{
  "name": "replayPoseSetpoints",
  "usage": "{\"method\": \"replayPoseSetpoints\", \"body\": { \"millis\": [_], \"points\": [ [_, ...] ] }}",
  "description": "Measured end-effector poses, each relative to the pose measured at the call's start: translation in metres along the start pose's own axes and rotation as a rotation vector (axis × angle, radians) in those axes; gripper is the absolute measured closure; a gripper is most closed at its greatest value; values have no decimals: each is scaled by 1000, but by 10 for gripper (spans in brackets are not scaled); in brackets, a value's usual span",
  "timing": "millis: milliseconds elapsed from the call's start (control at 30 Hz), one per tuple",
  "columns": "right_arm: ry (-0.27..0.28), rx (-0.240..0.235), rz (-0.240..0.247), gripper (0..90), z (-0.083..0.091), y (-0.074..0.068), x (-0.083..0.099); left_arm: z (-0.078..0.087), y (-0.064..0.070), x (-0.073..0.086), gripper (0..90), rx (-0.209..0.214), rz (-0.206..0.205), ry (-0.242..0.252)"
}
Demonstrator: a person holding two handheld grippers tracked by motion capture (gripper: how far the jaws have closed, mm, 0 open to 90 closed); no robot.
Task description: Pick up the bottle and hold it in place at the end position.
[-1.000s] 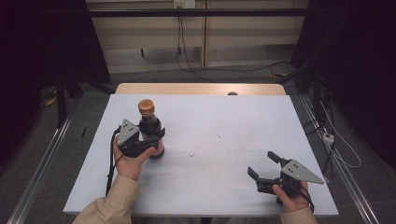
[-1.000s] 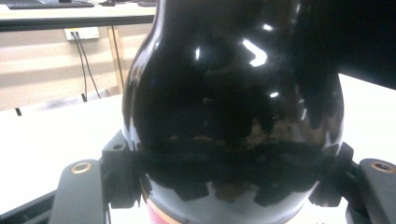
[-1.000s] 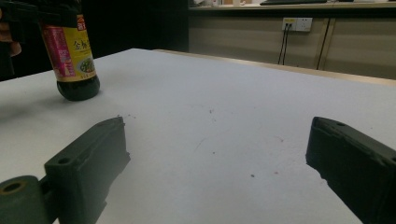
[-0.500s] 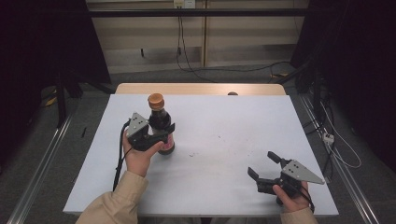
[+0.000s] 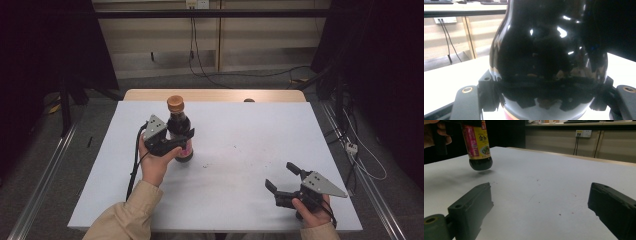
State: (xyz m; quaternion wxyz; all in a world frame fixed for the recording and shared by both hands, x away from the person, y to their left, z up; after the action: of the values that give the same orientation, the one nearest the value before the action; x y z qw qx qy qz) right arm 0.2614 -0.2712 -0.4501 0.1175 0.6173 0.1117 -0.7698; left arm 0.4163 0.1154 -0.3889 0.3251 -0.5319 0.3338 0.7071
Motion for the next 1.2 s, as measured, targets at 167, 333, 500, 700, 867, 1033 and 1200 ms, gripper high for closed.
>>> {"method": "replayPoseSetpoints", "body": {
  "millis": [167,333,500,700,867,1033,1200],
  "points": [
    [-1,2,-2,44,0,0,0,-12,4,-4,285,36,-26,-7],
    [0,3,-5,44,0,1,1,-20,7,-5,285,50,-36,-12],
    [0,3,-2,44,0,2,1,-27,7,-5,285,49,-55,-30],
    [1,0,-3,44,0,2,0,-34,8,-7,284,53,-60,-31],
    [-2,-1,-12,44,0,2,1,-40,10,-9,284,64,-53,-24],
    [-3,1,-12,44,0,3,1,-45,11,-11,283,72,-56,-19],
    [-2,2,-11,44,0,2,1,-49,10,-11,283,82,-67,-29]
  ]
}}
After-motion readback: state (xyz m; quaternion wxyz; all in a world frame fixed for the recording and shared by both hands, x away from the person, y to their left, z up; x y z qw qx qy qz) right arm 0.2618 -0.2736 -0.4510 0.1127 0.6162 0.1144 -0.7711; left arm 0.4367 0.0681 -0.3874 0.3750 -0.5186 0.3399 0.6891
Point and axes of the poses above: each handheld gripper's, and its own axes: z roughly backward along the jaws, x roughly out of its underside, y roughly to its right, the point moved 1 cm from there along -z, roughly forward along the jaws, and after that the axes turned 12 degrees about x, right-handed, at the moved point
